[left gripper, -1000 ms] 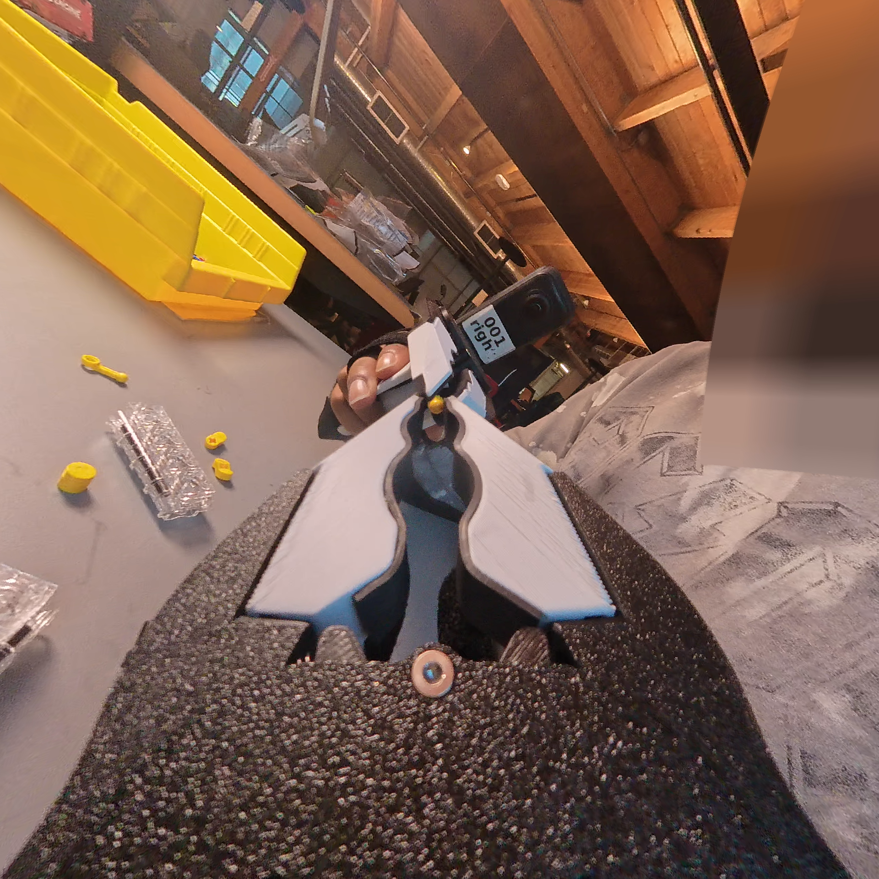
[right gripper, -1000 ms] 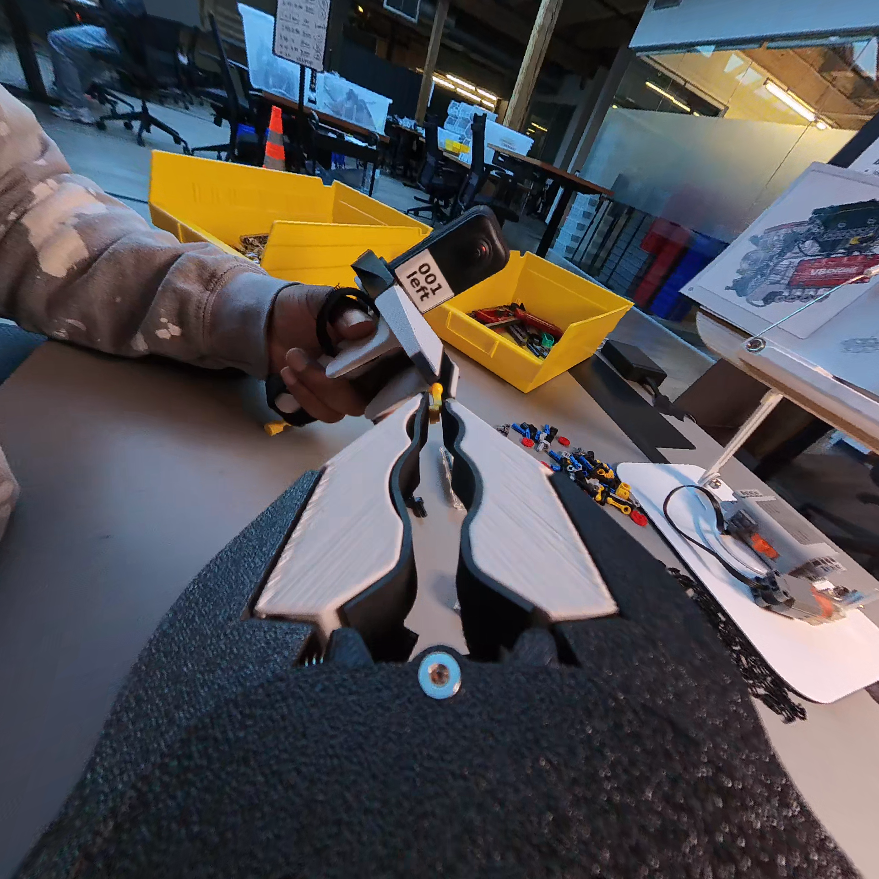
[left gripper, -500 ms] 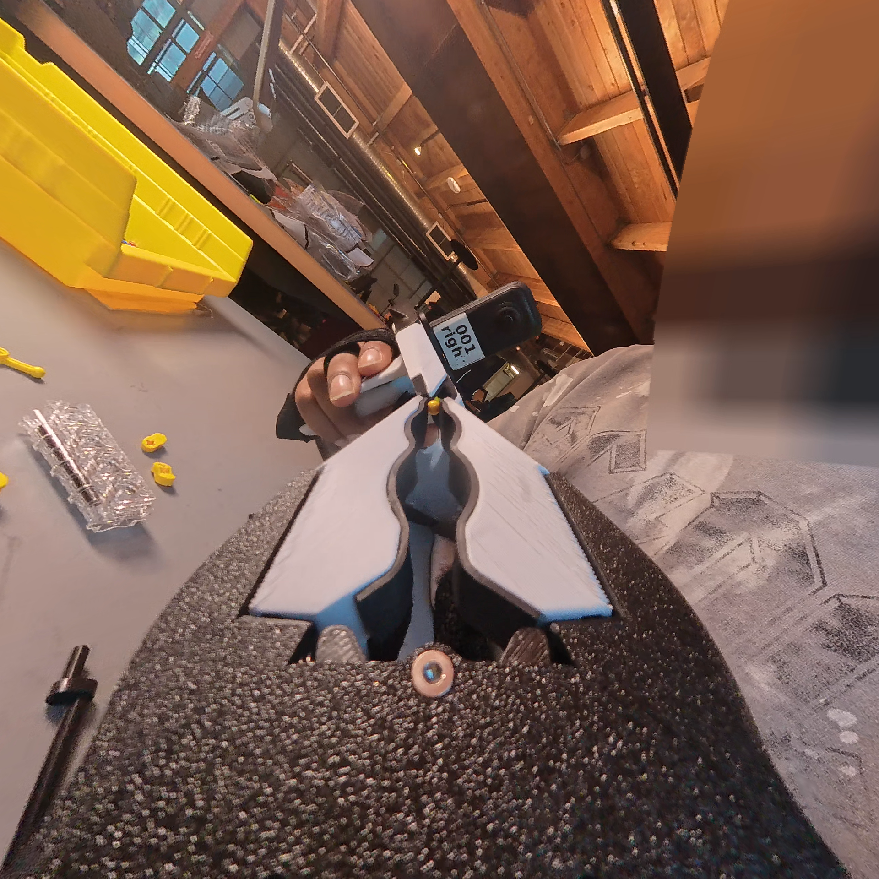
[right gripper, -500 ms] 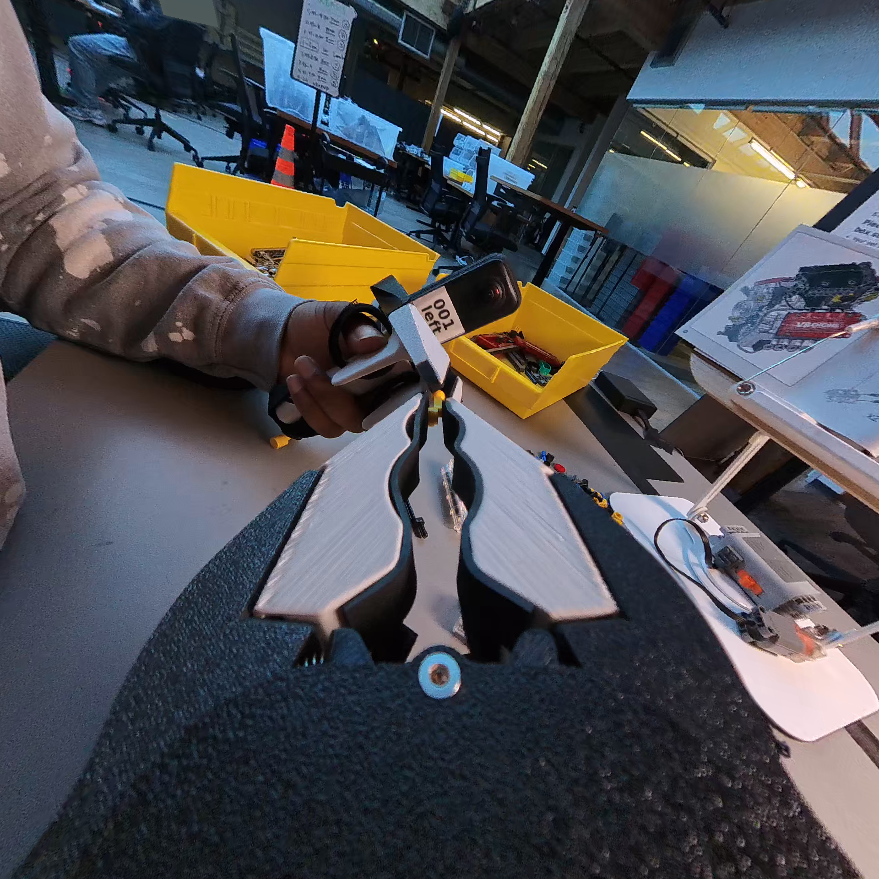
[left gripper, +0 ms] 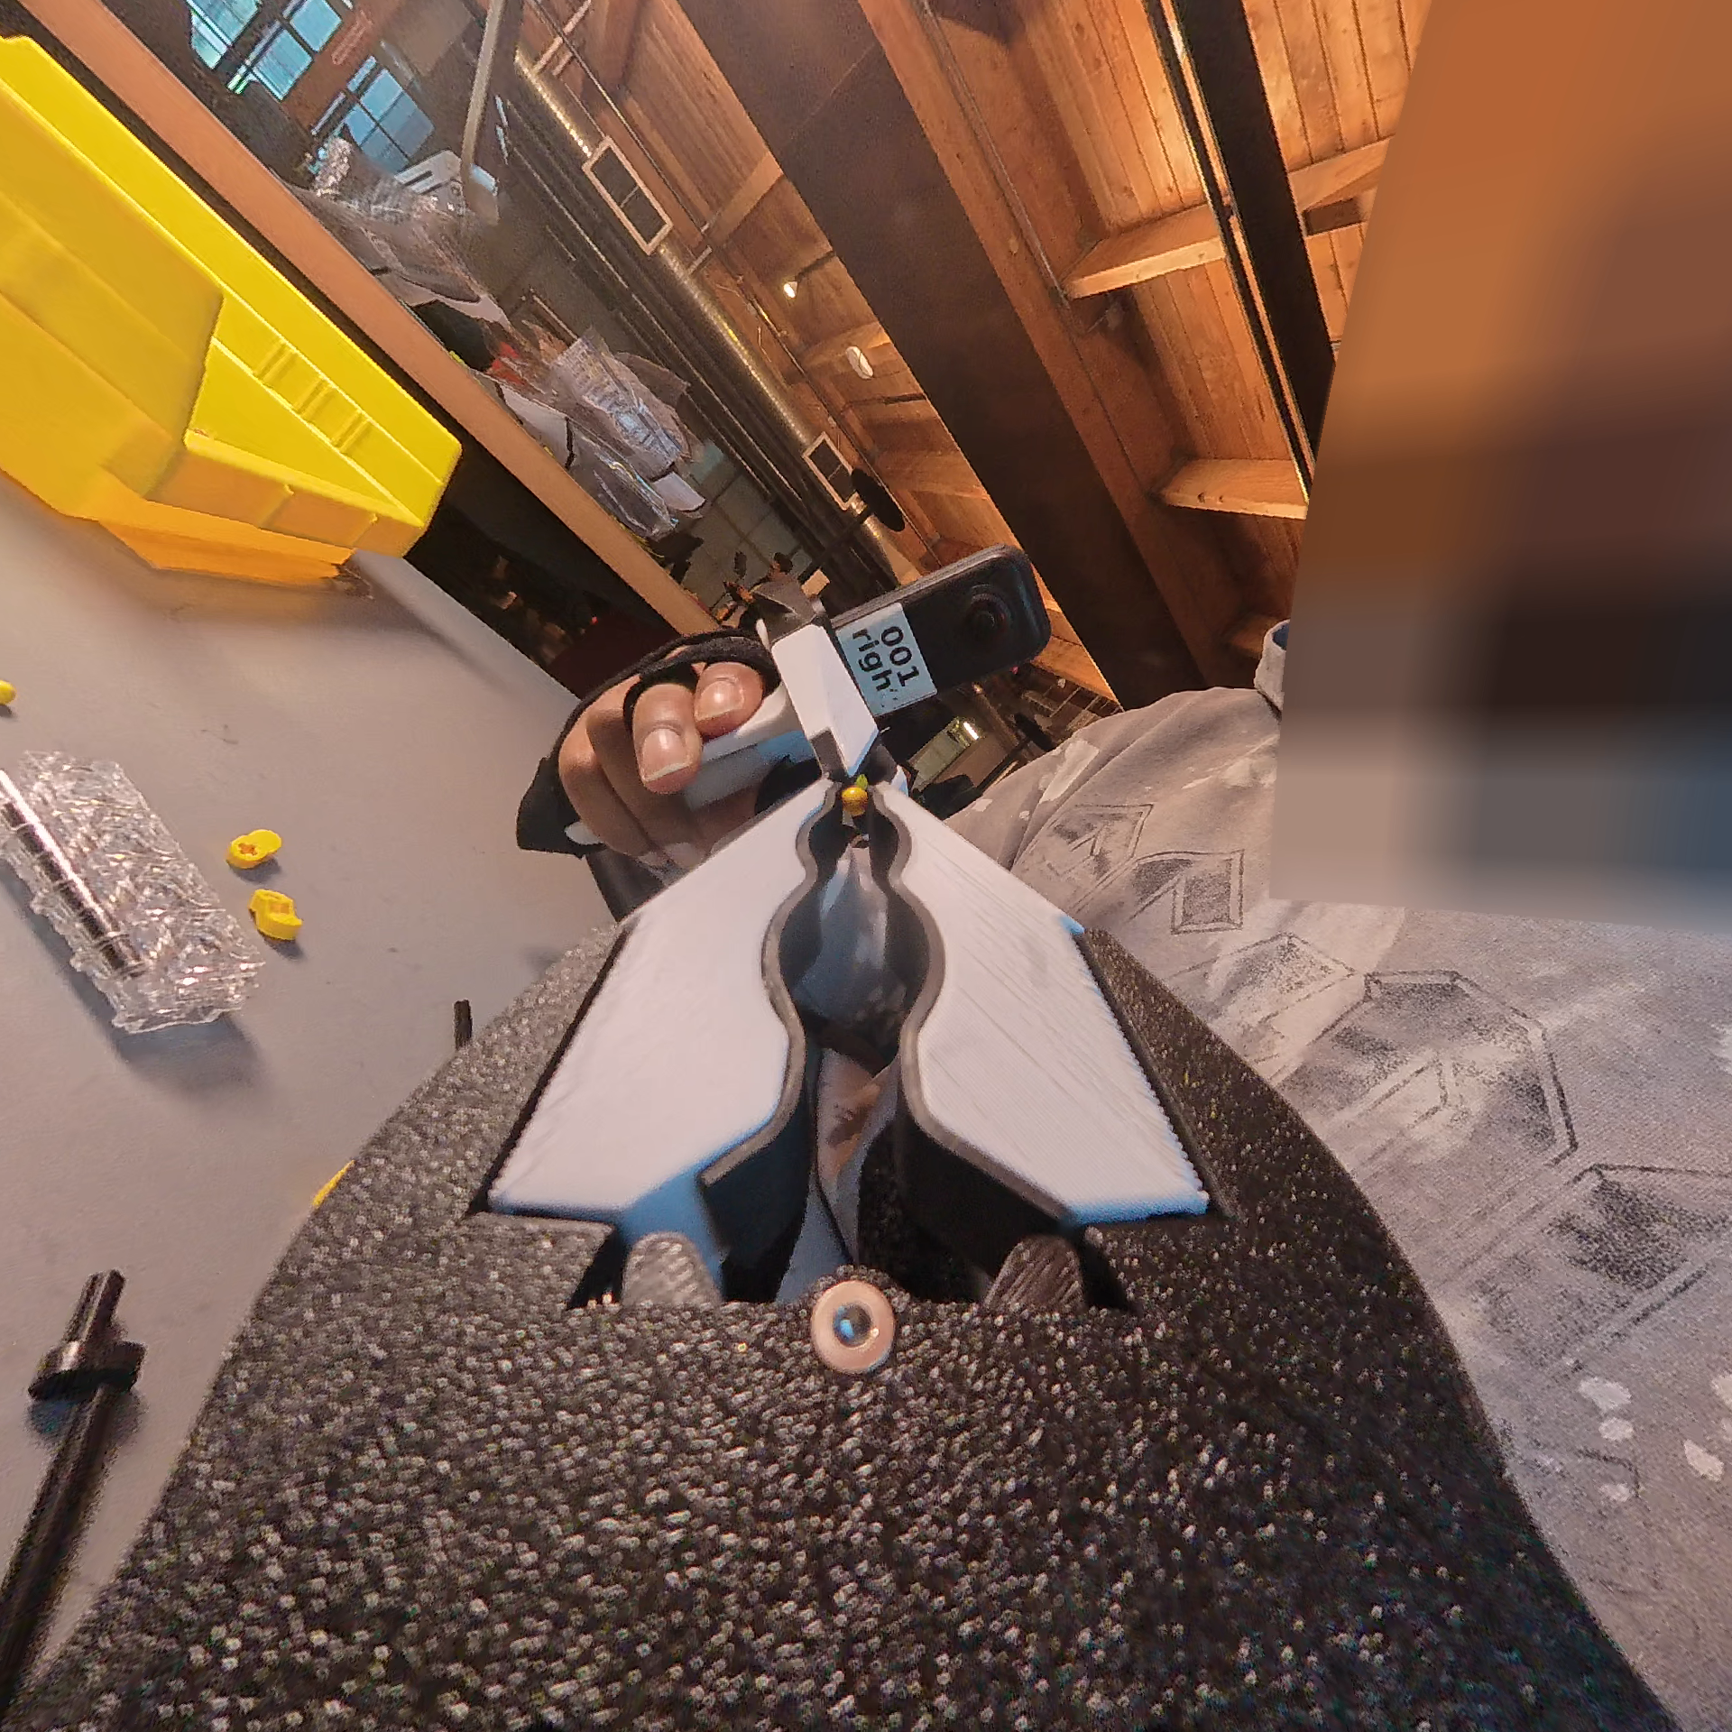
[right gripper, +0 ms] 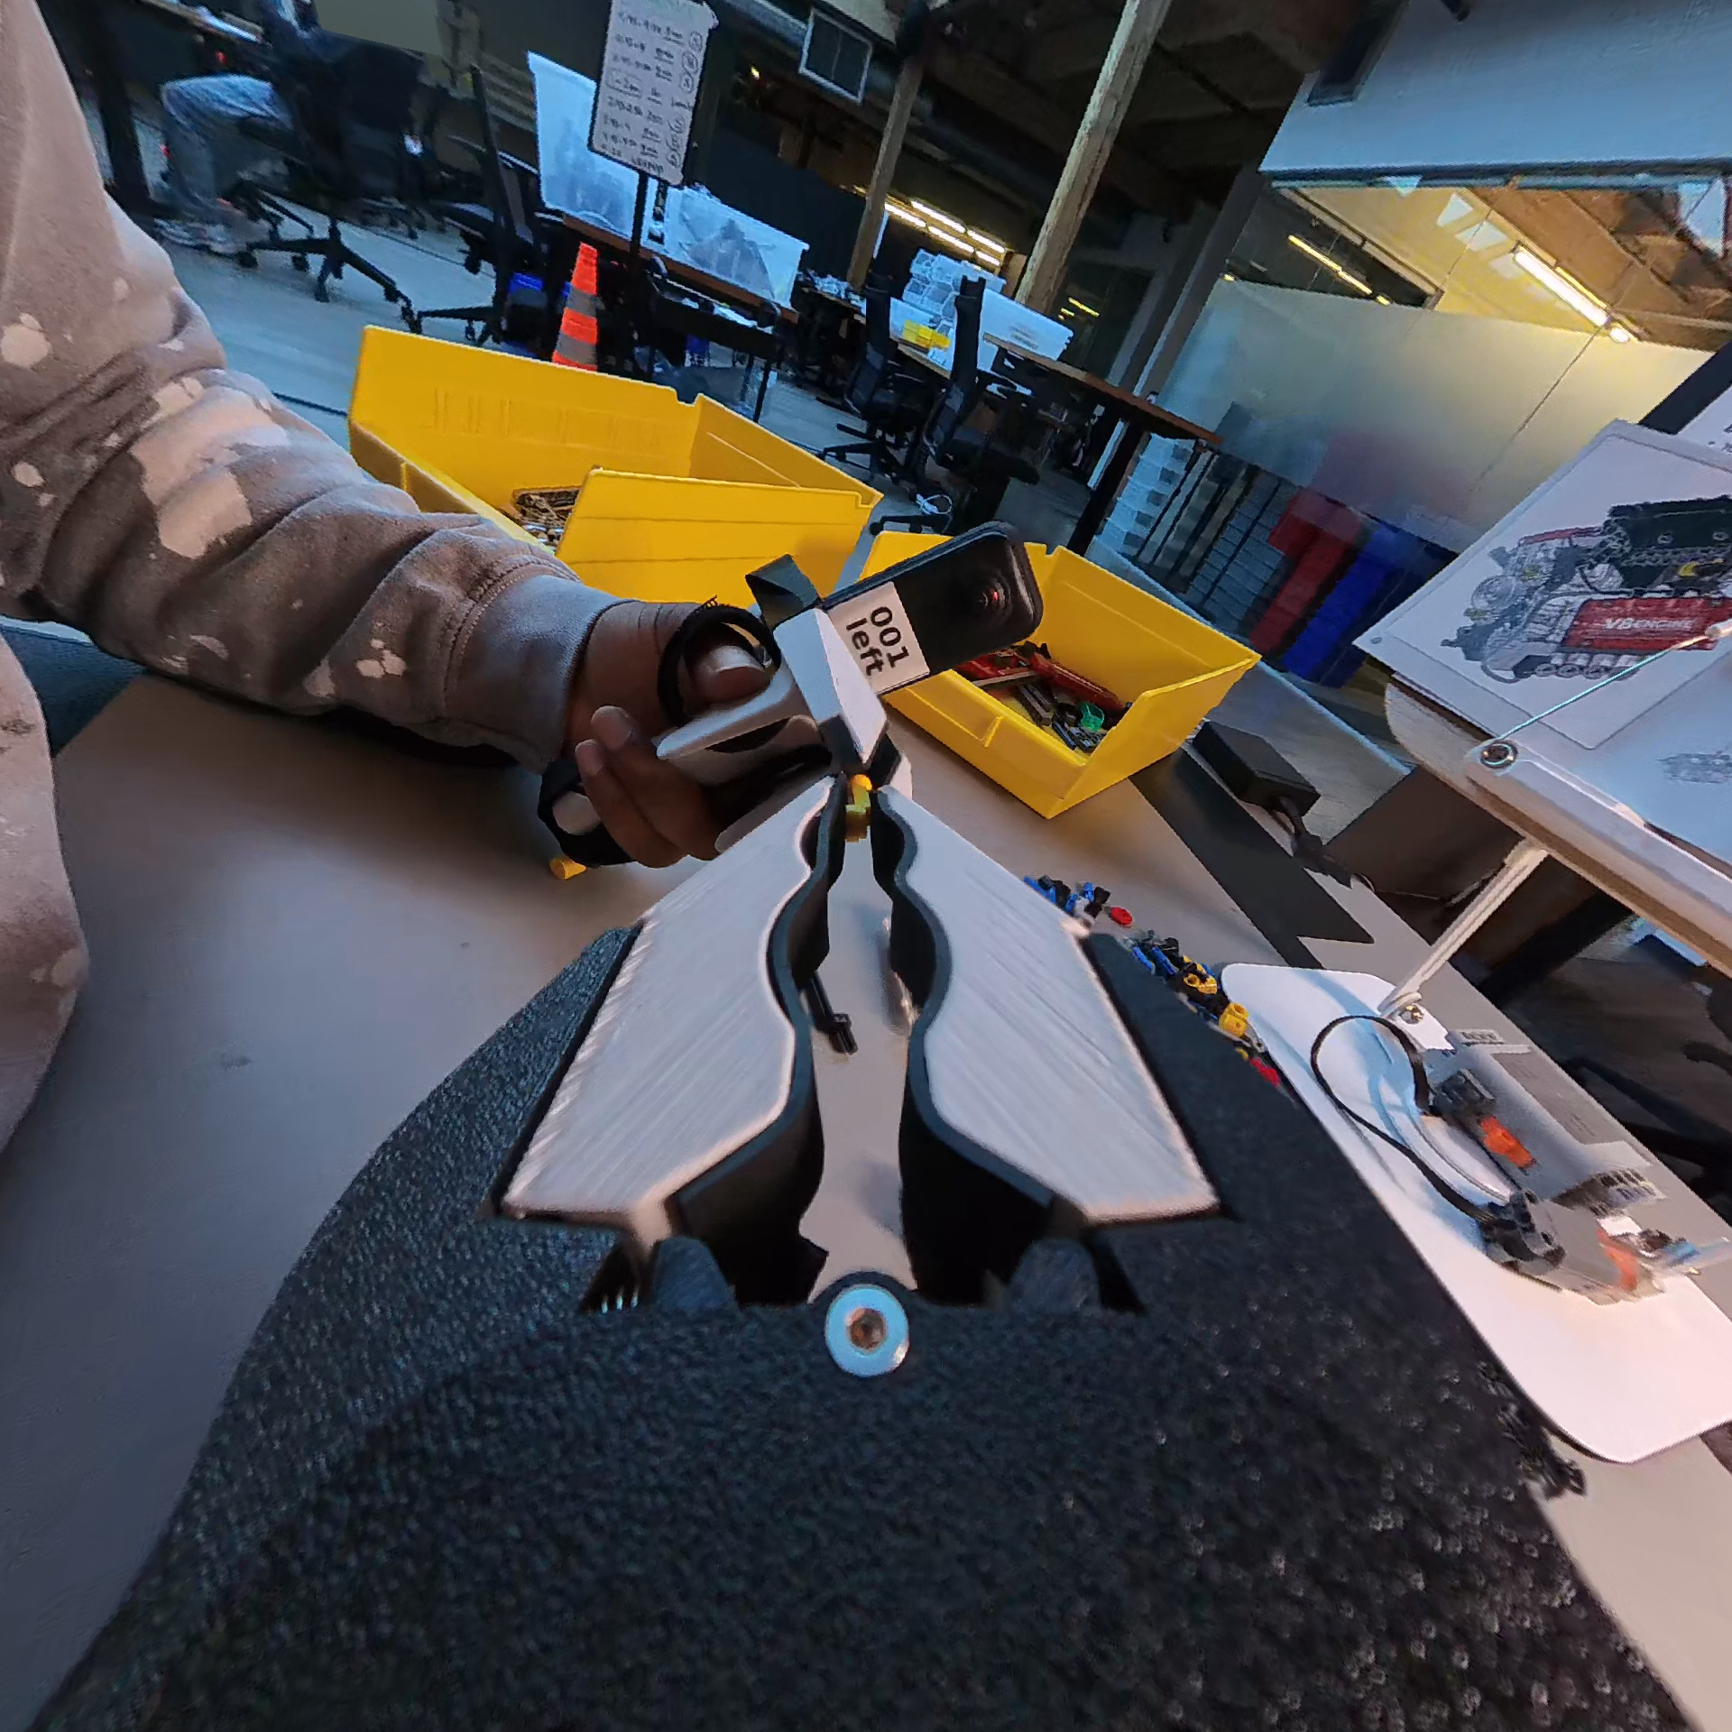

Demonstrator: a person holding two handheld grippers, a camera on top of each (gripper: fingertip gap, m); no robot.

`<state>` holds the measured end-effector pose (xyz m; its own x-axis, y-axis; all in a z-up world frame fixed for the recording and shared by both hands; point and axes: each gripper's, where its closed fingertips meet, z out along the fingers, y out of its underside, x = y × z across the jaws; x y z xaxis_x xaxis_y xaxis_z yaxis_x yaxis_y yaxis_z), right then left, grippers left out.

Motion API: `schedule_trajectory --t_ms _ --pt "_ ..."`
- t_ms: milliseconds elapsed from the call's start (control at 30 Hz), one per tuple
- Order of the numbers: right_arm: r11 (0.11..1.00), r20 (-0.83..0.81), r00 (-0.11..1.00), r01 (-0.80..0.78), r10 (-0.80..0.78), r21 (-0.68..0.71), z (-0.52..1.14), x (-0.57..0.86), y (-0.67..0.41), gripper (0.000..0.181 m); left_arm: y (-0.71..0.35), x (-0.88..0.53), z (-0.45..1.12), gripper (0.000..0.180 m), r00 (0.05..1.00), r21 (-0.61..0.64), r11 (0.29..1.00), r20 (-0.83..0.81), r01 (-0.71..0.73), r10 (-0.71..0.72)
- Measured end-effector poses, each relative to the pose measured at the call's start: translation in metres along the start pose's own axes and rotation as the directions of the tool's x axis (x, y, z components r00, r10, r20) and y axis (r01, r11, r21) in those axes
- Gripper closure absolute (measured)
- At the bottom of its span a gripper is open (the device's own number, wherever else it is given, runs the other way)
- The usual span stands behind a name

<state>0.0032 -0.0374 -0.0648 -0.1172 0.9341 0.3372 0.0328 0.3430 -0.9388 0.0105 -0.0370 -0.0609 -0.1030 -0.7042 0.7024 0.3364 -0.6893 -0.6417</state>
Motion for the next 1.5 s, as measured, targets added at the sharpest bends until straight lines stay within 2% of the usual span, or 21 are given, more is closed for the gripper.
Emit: schedule_trajectory --t_ms 400,500,567,667,733,867,1000,1100,1167,1333,1500 --pt "0.998 0.047 0.998 -0.045 0.047 -0.043 0.001 -0.003 0.009 0.178 0.006 -0.007 -0.003 0.177 0.996 -0.073 0.996 0.071 -0.041 0.046" --pt "0.997 0.038 0.998 -0.054 0.057 -0.058 -0.001 0.001 0.014 0.178 -0.001 -0.009 -0.011 0.177 0.983 -0.093 0.989 0.136 -0.115 0.127" --pt "0.995 0.019 0.998 -0.059 0.061 -0.085 -0.004 0.008 0.022 0.178 0.001 -0.023 -0.024 0.171 0.931 -0.203 0.958 0.263 -0.202 0.252" --pt "0.986 -0.008 0.997 -0.073 0.073 -0.148 -0.009 0.019 0.04 0.178 0.02 -0.057 -0.047 0.167 0.779 -0.468 0.851 0.431 -0.238 0.455" --pt "0.979 -0.021 0.997 -0.08 0.077 -0.187 -0.011 0.024 0.051 0.178 0.033 -0.075 -0.055 0.165 0.71 -0.579 0.789 0.468 -0.204 0.526" --pt "0.973 -0.026 0.996 -0.094 0.091 -0.212 -0.011 0.026 0.059 0.178 0.059 -0.092 -0.056 0.164 0.651 -0.726 0.669 0.432 -0.159 0.624" --pt "0.965 -0.027 0.996 -0.09 0.086 -0.246 -0.01 0.026 0.066 0.177 0.071 -0.103 -0.051 0.162 0.606 -0.821 0.555 0.376 -0.134 0.702" --pt "0.957 -0.037 0.995 -0.097 0.09 -0.272 -0.012 0.03 0.074 0.177 0.075 -0.11 -0.051 0.163 0.566 -0.897 0.432 0.309 -0.093 0.764" --pt "0.955 -0.052 0.994 -0.107 0.096 -0.278 -0.015 0.034 0.075 0.178 0.075 -0.112 -0.052 0.163 0.559 -0.936 0.347 0.258 -0.056 0.788" --pt "0.949 -0.094 0.991 -0.12 0.097 -0.293 -0.025 0.047 0.079 0.177 0.078 -0.111 -0.051 0.166 0.611 -0.991 0.133 0.112 0.012 0.784" --pt "0.948 -0.123 0.986 -0.141 0.11 -0.285 -0.034 0.057 0.079 0.178 0.079 -0.112 -0.052 0.166 0.652 -0.998 0.009 0.043 0.055 0.757"
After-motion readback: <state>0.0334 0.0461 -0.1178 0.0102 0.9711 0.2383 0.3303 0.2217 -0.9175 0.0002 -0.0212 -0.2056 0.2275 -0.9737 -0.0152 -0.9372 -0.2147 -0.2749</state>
